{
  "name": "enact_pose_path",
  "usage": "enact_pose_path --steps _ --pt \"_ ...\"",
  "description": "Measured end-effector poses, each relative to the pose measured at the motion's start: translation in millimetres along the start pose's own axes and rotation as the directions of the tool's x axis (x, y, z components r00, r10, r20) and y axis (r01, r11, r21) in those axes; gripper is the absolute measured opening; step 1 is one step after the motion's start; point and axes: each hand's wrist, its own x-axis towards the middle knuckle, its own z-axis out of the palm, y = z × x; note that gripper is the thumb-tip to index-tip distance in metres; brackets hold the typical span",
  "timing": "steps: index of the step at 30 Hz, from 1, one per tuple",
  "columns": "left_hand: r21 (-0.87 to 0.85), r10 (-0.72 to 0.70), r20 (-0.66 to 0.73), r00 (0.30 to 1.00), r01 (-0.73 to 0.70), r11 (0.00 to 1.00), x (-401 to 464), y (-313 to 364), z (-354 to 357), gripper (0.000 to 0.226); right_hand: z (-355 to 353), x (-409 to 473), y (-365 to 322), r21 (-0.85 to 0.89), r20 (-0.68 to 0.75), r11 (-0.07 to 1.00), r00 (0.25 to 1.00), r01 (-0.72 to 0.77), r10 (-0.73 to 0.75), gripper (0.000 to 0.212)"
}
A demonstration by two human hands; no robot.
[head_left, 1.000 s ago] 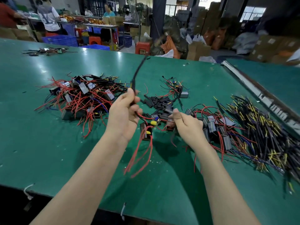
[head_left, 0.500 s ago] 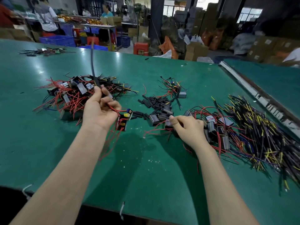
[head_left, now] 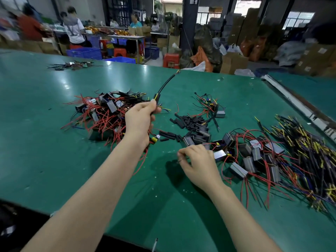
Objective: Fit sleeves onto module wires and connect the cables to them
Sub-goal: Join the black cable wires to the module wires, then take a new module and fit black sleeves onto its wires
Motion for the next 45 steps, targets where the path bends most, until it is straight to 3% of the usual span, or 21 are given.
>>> enact_pose_path --steps 4,7,9,11,13,15,18,24,28,30,33,37,41,45 --pt "0.212 0.242 -0.111 0.964 -0.215 0.953 37 26 -1 0.020 3 -1 2 0.030 0.040 0.999 0.999 -0.011 0.010 0.019" --pt "0.438 0.436 -0.156 0.886 -0.334 0.835 80 49 -1 0.010 5 -2 8 0.052 0.050 0.998 0.998 -0.034 0.032 0.015" --pt "0.708 0.510 -0.059 0.858 -0.324 0.628 110 55 -3 0.021 7 -3 10 0.086 0.041 0.995 0.998 -0.043 0.040 0.013" --pt "0.946 0.424 0.085 0.902 -0.207 0.251 131 48 -7 0.028 9 -2 10 0.120 0.009 0.991 0.999 -0.055 0.054 0.013" --pt "0.988 0.291 0.150 0.945 -0.131 -0.081 140 29 -12 0.028 9 1 11 0.123 -0.028 0.991 0.998 -0.054 0.058 0.011" --pt "0.963 0.261 0.213 0.941 -0.157 -0.220 141 9 -16 0.024 9 3 12 0.113 -0.048 0.992 0.997 -0.057 0.063 0.009" --pt "0.942 0.308 0.278 0.910 -0.195 -0.275 139 -7 -19 0.027 10 7 14 0.108 -0.031 0.991 0.996 -0.076 0.080 0.012" --pt "0.924 0.436 0.382 0.815 -0.334 -0.185 122 -6 -4 0.034 8 7 16 0.141 -0.016 0.984 0.994 -0.105 0.108 0.016" --pt "0.865 0.577 0.439 0.688 -0.498 -0.064 81 -9 22 0.031 4 7 14 0.151 -0.038 0.983 0.993 -0.105 0.112 0.017" --pt "0.796 0.575 0.449 0.684 -0.598 0.090 52 -16 41 0.027 0 7 13 0.152 -0.074 0.984 0.992 -0.093 0.105 0.017" --pt "0.672 0.465 0.432 0.773 -0.620 0.406 10 -36 65 0.025 -12 9 13 0.186 -0.137 0.974 0.978 -0.128 0.155 0.019" --pt "0.394 0.428 0.339 0.838 -0.539 0.744 -31 -63 83 0.029 -39 19 21 0.492 -0.172 0.797 0.858 -0.351 0.484 0.016" --pt "0.293 0.415 0.298 0.859 -0.496 0.817 -59 -84 101 0.031 -69 24 41 0.425 -0.191 0.796 0.817 -0.431 0.544 0.014" --pt "0.296 0.437 0.442 0.783 -0.587 0.753 -67 -104 92 0.029 -103 14 81 0.399 -0.281 0.773 0.736 -0.494 0.616 0.013"
